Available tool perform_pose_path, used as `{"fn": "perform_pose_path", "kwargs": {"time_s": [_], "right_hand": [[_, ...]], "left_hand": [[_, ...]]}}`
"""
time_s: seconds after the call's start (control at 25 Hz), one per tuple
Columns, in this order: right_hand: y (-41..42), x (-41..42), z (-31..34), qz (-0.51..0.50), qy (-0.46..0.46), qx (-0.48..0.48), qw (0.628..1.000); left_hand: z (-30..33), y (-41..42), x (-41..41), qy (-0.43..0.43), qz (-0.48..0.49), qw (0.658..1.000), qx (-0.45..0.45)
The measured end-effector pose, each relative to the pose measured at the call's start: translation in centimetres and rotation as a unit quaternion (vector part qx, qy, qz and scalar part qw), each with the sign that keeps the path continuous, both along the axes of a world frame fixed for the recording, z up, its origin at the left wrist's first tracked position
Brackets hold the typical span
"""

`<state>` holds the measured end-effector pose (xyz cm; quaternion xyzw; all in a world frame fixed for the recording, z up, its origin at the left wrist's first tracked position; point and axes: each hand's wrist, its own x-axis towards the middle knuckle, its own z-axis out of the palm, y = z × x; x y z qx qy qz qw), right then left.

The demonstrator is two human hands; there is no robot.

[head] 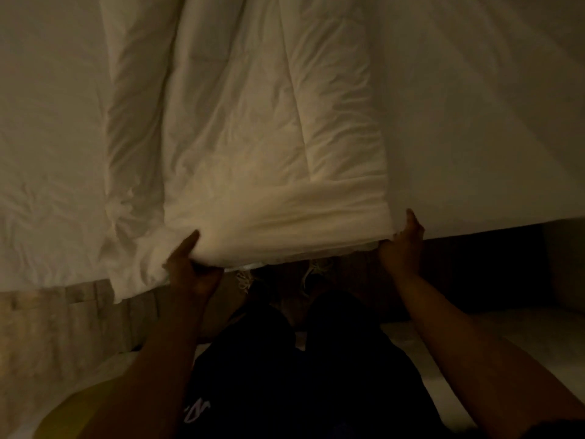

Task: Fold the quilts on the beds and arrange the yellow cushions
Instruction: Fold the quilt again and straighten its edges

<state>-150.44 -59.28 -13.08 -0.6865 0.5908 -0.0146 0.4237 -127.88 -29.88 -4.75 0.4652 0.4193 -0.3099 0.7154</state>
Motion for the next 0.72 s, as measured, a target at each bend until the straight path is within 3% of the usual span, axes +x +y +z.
{"fn": "perform_pose_path", "kwargs": {"time_s": [0.08,0.28,0.4,0.48,0.6,0.72], "right_hand": [[-1.0,0.5,-1.0,-0.084,0.016,0.081,0.993],[-2.8,-1.1,-3.0,-0.161,0.077,0.156,0.971],[-3.4,-0.5,-3.3,-0.02,0.151,0.124,0.981],[-2.6,0.3,-3.0,0.105,0.158,0.04,0.981],[-0.6,0.4,-2.1,0.236,0.091,-0.103,0.962],[0.1,1.0,-0.1,0.248,-0.004,-0.13,0.96]], "left_hand": [[0.3,1.1,0.3,-0.011,-0.002,1.0,0.026],[-2.7,1.5,-1.4,0.055,-0.028,0.998,0.028],[-4.8,0.6,-3.0,0.084,-0.023,0.996,-0.02],[-5.8,0.9,-3.6,0.089,-0.015,0.995,-0.037],[-6.6,3.0,-2.9,0.068,0.012,0.997,0.031],[-6.9,5.9,-1.1,0.06,0.08,0.989,0.106]]}}
